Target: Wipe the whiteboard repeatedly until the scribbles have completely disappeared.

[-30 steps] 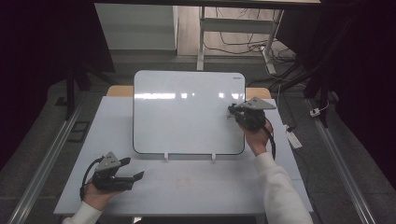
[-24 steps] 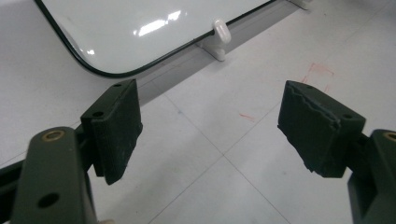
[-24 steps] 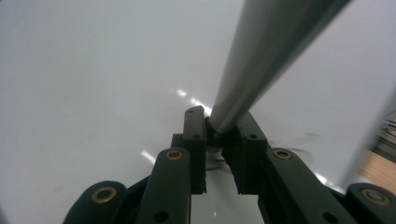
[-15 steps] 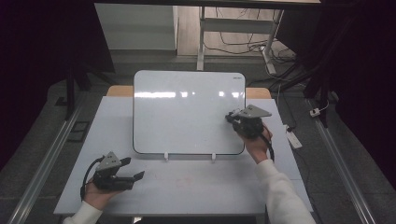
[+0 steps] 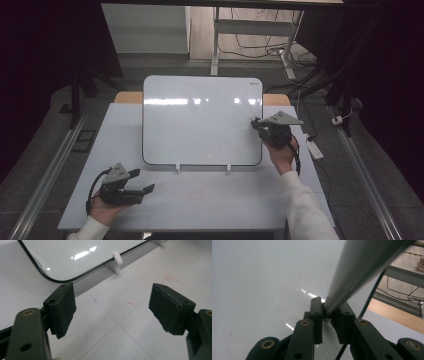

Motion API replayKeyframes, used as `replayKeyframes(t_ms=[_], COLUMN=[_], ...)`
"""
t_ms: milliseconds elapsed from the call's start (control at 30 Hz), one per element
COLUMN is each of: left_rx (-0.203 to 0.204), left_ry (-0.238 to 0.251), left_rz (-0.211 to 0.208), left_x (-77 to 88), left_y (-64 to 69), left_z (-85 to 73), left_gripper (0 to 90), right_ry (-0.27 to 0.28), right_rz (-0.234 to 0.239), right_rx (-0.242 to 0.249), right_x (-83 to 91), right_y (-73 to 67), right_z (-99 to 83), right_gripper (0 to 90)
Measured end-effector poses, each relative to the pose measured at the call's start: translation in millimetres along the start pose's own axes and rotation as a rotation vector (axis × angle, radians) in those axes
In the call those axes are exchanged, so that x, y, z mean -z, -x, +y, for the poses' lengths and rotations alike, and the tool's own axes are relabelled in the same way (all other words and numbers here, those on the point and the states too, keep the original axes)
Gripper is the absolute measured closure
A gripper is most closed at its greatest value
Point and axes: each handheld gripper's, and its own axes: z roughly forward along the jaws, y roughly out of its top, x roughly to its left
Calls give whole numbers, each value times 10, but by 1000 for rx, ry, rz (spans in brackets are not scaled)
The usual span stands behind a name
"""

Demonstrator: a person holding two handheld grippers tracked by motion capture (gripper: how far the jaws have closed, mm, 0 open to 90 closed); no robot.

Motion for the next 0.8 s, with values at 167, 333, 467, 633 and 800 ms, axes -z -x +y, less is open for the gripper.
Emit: replayKeyframes(t_ms=[167, 333, 467, 633, 800], left_rx=[0, 0, 2, 2, 8], left_ry=[-8, -2, -9, -1, -4], left_rz=[-1, 0, -2, -2, -4], left_x=[-22, -10, -28, -10, -15], left_y=[-2, -1, -6, 1, -22], left_z=[2, 6, 8, 7, -1], left_gripper=[219, 219, 219, 219, 220], right_ry=[-27, -21, -13, 22, -3], right_rz=[2, 11, -8, -34, 34], right_rx=[47, 33, 44, -17, 35], right_x=[32, 16, -14, -63, -89], right_y=[15, 17, 61, 194, 89], right_z=[-16, 0, 63, 179, 143], right_gripper=[773, 773, 773, 773, 774])
